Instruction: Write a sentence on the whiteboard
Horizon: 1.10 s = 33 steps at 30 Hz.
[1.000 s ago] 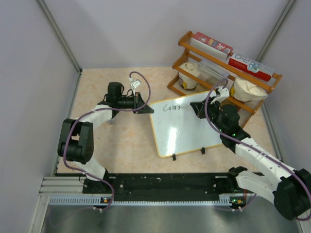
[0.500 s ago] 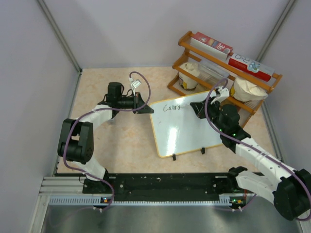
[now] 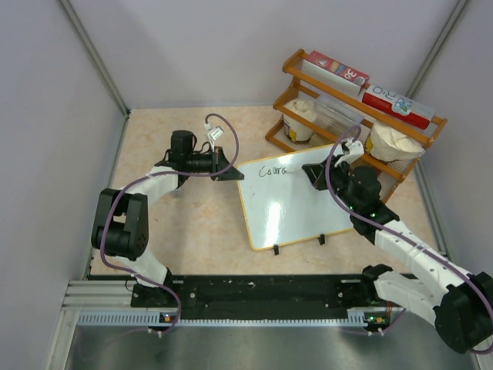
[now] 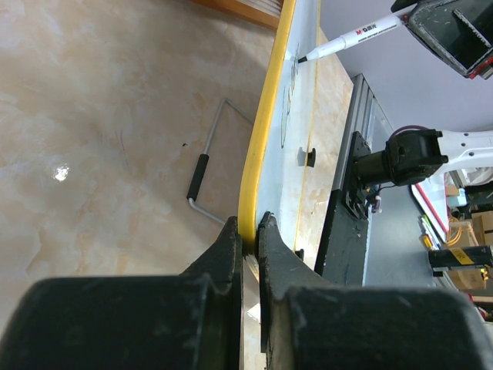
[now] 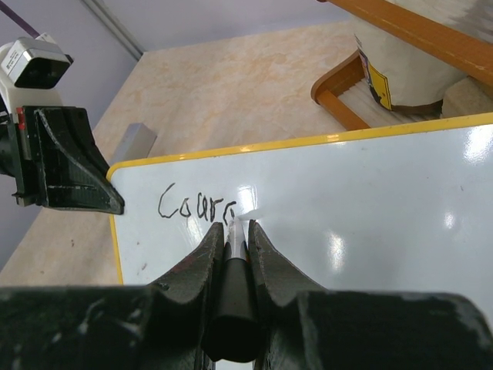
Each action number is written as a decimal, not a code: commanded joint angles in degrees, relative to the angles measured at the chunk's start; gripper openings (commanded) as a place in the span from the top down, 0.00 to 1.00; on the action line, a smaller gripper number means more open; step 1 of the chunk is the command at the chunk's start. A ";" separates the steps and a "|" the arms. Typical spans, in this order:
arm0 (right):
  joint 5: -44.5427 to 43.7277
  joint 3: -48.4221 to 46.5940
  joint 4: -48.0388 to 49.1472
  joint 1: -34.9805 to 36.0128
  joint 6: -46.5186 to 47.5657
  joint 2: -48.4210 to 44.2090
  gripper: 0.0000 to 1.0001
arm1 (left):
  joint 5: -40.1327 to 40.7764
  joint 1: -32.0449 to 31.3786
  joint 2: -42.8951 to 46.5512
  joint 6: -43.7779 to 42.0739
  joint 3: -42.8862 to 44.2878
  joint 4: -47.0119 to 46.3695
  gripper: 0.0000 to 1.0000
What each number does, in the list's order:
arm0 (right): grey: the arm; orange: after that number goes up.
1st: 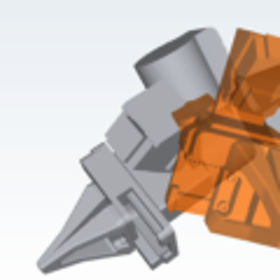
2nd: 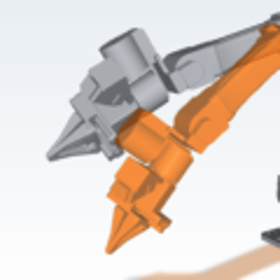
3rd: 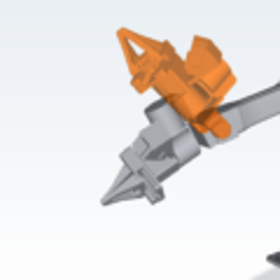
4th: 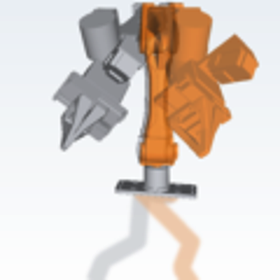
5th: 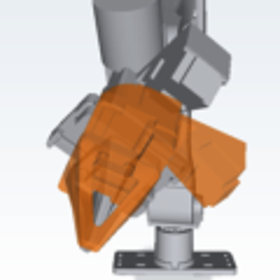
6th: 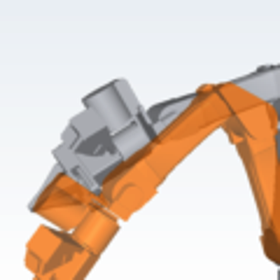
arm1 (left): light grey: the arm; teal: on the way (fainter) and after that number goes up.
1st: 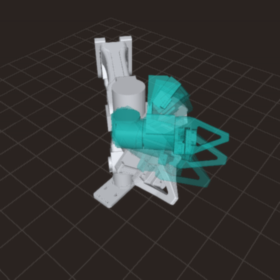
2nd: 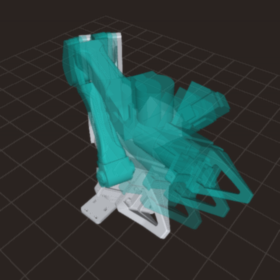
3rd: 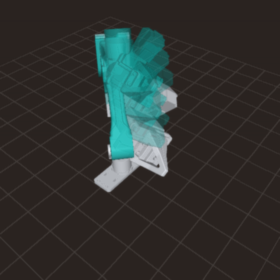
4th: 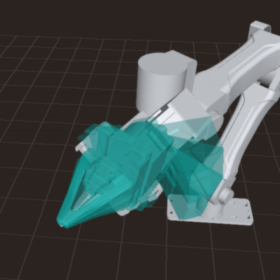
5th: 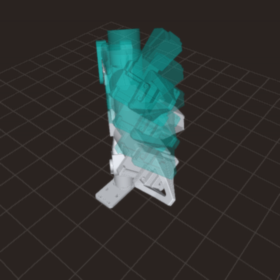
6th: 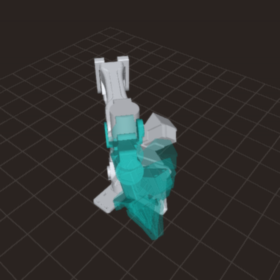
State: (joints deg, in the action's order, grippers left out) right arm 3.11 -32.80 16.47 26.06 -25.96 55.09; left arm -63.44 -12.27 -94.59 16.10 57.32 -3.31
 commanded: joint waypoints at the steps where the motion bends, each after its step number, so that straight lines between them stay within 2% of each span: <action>1: -1.62 -0.69 -2.32 -0.58 2.05 -1.30 1.00 | 3.32 -2.84 -0.25 -11.09 -1.42 3.05 1.00; 10: -2.94 -0.95 -0.04 -0.58 1.35 -1.83 1.00 | 3.32 -2.93 -0.34 -11.00 -1.33 3.05 1.00; 16: -0.65 -2.01 3.48 -0.93 0.03 -1.83 1.00 | 3.41 -2.93 -0.25 -11.26 -1.42 3.05 1.00; 33: -2.94 -3.06 3.74 -2.33 -1.03 -1.56 1.00 | 3.76 -3.02 -0.25 -11.70 -1.51 4.53 1.00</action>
State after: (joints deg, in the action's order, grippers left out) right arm 1.08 -33.15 17.47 24.53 -26.20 54.00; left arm -63.59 -12.47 -94.37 15.68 57.34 -3.31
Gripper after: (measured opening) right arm 0.121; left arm 0.054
